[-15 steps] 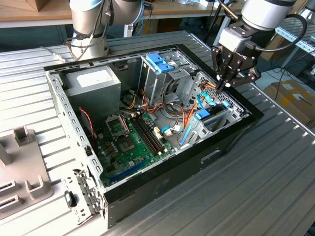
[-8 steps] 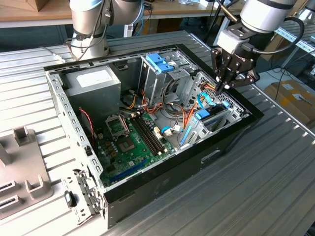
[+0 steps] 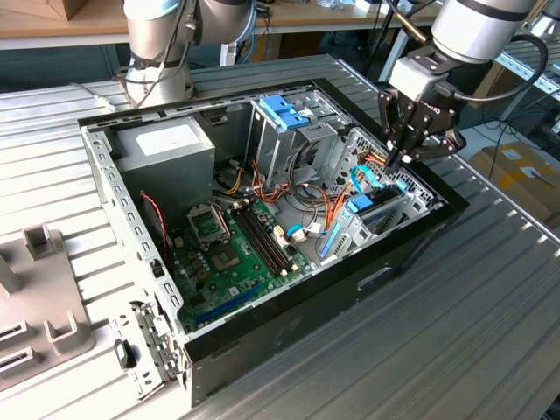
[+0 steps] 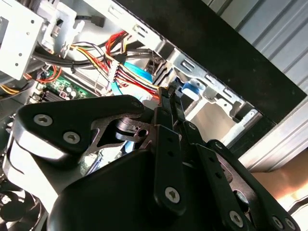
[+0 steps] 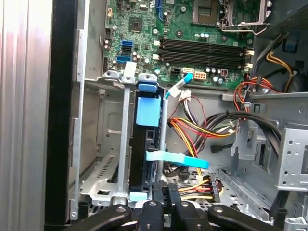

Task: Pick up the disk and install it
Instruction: 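Insert the second disk wire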

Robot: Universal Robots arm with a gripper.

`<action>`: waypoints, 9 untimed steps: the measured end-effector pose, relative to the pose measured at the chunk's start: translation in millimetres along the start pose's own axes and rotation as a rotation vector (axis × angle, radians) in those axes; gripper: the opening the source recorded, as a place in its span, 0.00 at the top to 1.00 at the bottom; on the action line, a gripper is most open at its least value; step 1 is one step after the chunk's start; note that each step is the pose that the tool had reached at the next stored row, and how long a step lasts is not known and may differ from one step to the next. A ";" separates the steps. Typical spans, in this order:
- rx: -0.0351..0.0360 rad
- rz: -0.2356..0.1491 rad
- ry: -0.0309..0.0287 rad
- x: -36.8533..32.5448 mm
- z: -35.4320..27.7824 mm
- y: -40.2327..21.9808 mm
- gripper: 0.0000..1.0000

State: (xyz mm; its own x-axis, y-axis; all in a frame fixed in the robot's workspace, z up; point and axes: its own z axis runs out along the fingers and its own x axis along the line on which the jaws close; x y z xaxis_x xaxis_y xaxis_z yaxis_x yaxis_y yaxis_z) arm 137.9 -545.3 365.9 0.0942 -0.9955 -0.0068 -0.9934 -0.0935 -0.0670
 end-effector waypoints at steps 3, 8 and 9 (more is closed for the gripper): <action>0.0000 0.000 0.0000 2.7 -0.1 5.7 0.84; 0.0000 0.000 -0.0001 2.8 0.1 6.1 0.84; 0.0000 0.000 -0.0001 2.8 0.1 6.1 0.84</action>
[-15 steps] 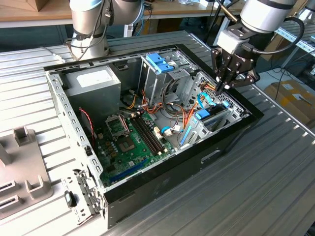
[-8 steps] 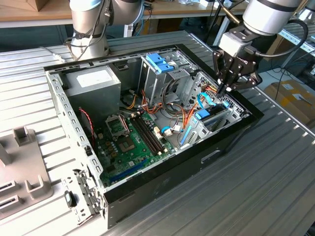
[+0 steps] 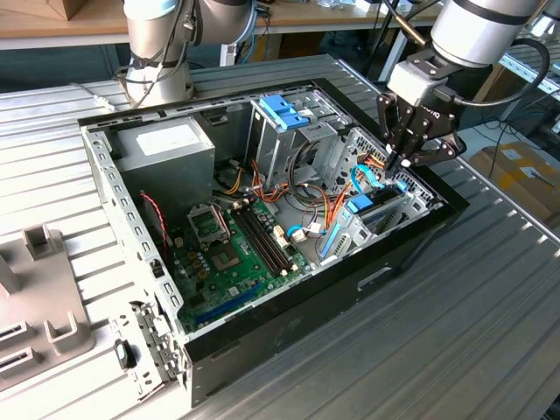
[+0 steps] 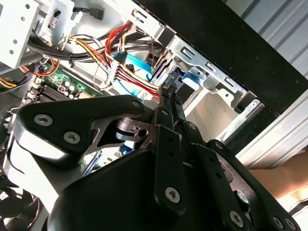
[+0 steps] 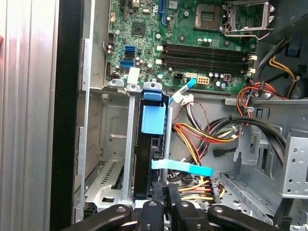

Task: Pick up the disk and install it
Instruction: 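Insert the second disk wire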

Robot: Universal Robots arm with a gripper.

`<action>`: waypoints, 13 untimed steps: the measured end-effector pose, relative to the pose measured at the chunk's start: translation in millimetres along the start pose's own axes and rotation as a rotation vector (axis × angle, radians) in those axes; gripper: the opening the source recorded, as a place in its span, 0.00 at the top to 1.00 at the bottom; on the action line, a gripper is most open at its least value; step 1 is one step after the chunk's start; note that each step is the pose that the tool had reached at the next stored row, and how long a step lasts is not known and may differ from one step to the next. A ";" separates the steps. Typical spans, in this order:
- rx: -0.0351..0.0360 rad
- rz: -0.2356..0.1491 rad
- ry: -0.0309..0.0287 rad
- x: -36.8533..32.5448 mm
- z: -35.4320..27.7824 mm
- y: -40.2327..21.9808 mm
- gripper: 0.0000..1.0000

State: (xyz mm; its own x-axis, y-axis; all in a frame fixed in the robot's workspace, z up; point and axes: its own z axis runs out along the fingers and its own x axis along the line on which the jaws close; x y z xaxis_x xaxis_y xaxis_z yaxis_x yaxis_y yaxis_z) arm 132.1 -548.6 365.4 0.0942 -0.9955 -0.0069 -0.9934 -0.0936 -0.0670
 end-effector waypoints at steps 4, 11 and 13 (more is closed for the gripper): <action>-0.0014 0.000 -0.0003 0.0 0.7 0.2 0.84; -0.0085 0.000 0.0070 0.1 4.6 0.2 0.84; -0.0104 0.001 0.0112 0.3 6.6 0.3 0.84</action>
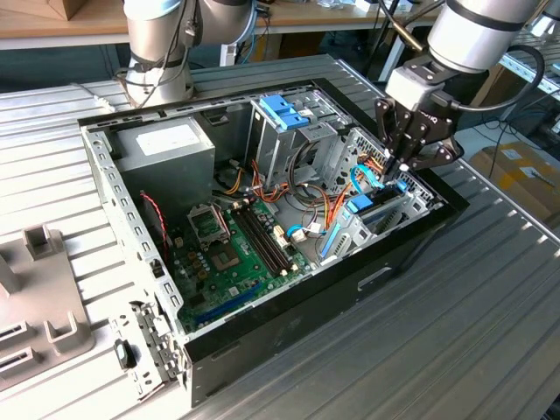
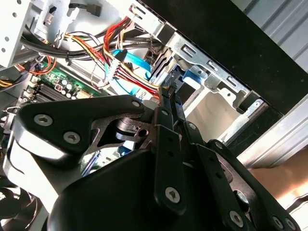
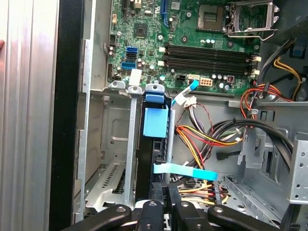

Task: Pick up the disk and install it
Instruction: 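Insert the second disk wire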

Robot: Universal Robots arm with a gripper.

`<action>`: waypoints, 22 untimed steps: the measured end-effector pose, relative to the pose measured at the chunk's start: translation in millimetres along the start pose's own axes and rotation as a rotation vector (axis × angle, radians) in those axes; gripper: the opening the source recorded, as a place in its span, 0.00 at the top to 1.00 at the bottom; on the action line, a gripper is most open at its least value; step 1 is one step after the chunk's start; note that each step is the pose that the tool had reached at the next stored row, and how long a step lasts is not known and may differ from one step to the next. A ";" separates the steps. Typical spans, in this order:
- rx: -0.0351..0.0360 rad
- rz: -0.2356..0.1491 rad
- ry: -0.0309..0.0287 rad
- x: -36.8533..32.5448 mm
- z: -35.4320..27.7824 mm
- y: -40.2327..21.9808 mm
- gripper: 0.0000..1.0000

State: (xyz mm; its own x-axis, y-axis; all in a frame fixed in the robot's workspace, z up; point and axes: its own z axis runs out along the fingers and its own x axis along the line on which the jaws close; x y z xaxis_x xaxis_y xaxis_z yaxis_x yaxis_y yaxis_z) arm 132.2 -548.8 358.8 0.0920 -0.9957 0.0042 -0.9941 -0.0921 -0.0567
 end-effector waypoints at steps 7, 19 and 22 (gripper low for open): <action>-0.0002 0.012 0.0006 0.7 2.9 0.2 0.84; -0.0007 0.022 0.0021 4.5 8.7 2.9 0.84; -0.0012 0.023 0.0024 5.0 10.3 3.1 0.84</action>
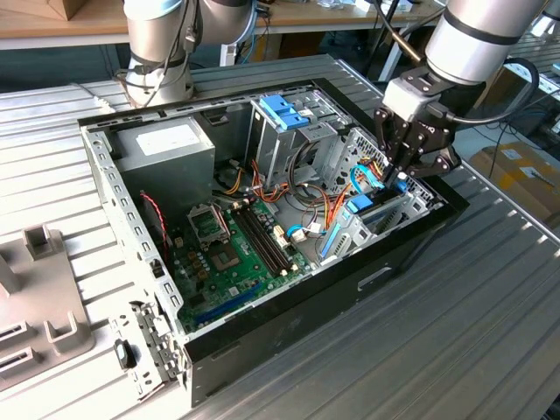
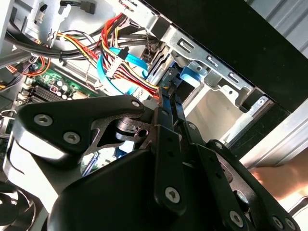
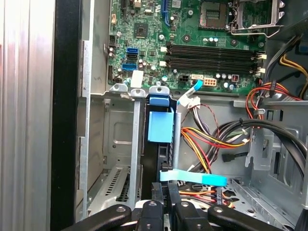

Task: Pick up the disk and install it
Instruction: 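Insert the second disk wire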

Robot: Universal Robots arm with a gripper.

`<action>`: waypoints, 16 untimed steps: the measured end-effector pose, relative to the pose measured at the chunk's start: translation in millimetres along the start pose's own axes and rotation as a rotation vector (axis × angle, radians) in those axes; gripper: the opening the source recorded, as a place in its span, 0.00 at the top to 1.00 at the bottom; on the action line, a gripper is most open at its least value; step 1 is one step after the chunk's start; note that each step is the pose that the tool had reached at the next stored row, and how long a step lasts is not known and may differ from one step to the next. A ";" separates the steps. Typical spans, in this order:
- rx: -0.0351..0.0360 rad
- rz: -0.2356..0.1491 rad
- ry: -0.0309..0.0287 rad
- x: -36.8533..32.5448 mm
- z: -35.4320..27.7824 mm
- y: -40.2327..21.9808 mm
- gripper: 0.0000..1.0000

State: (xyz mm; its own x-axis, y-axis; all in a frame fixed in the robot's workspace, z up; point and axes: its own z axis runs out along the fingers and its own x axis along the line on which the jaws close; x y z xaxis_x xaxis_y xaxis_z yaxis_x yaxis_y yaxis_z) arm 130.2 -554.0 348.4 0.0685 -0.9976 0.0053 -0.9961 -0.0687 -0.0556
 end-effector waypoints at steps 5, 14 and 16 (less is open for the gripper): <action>-0.0004 0.001 -0.0001 0.0 0.6 0.0 0.84; -0.0086 0.004 -0.0005 0.2 0.7 -2.4 0.84; -0.0086 0.008 -0.0003 0.2 0.7 -2.4 0.84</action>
State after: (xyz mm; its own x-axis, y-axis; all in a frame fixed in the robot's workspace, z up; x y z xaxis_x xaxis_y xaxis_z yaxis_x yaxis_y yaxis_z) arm 132.6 -554.0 347.8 0.0608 -0.9981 0.0046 -0.9970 -0.0610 -0.0470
